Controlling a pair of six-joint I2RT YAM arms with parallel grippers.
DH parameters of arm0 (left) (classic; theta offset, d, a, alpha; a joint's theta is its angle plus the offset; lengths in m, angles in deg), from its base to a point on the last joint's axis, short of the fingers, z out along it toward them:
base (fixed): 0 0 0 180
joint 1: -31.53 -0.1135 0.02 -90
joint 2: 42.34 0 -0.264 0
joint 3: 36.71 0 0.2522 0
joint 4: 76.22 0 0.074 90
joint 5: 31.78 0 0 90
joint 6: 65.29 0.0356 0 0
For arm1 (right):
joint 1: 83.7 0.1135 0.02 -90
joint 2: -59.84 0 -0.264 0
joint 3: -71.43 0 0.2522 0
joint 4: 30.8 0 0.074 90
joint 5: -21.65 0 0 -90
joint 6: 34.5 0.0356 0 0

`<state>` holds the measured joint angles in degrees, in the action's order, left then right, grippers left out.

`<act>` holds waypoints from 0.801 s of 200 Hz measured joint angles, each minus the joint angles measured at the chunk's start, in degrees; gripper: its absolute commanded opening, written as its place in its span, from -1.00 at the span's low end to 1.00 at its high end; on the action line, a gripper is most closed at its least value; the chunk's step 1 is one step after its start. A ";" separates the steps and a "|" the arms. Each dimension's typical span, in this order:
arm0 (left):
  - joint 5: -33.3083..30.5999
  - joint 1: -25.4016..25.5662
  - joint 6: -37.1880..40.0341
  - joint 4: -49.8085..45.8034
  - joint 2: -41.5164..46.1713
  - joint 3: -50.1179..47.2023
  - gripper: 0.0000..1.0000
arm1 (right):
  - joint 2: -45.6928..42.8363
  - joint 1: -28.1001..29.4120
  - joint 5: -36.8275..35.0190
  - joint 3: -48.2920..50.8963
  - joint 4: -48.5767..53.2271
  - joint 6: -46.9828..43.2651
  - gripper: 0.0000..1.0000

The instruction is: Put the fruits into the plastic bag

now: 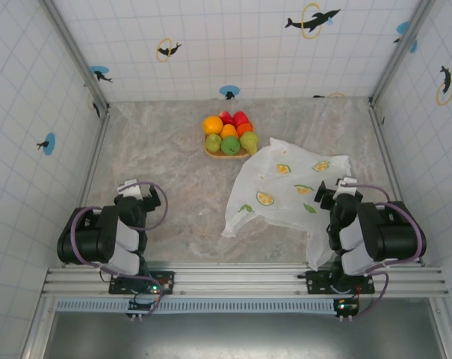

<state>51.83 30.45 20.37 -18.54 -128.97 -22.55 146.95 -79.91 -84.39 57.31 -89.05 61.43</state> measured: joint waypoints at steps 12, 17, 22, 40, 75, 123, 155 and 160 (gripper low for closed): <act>0.00 0.00 0.00 0.02 0.00 0.00 0.96 | 0.00 0.00 0.00 0.00 0.02 0.00 0.99; 0.00 0.00 0.00 0.02 0.00 0.00 0.96 | 0.00 0.00 0.02 0.00 0.02 0.00 1.00; 0.00 0.00 0.00 0.00 0.00 0.00 0.96 | 0.00 0.00 0.02 0.00 0.04 0.00 1.00; 0.00 0.00 0.00 0.00 0.00 0.00 0.96 | 0.00 -0.07 0.15 0.00 0.02 0.02 1.00; 0.68 -0.37 -0.02 0.02 0.00 0.00 0.96 | 0.00 -0.15 0.87 0.02 0.02 0.02 0.99; 1.40 -0.52 -0.04 0.07 0.00 0.00 0.96 | -0.26 -0.15 0.83 0.00 0.22 0.07 1.00; -0.24 -1.05 -1.11 -1.16 2.29 -0.02 0.95 | -6.99 -0.55 -0.94 -1.33 9.14 0.92 1.00; -0.90 -1.18 -1.57 -1.64 3.34 -0.04 0.96 | -8.22 -0.66 -1.33 -1.84 10.54 1.14 1.00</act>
<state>50.93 29.27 18.80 -20.18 -125.63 -22.59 138.73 -80.57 -85.72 55.47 -78.51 62.57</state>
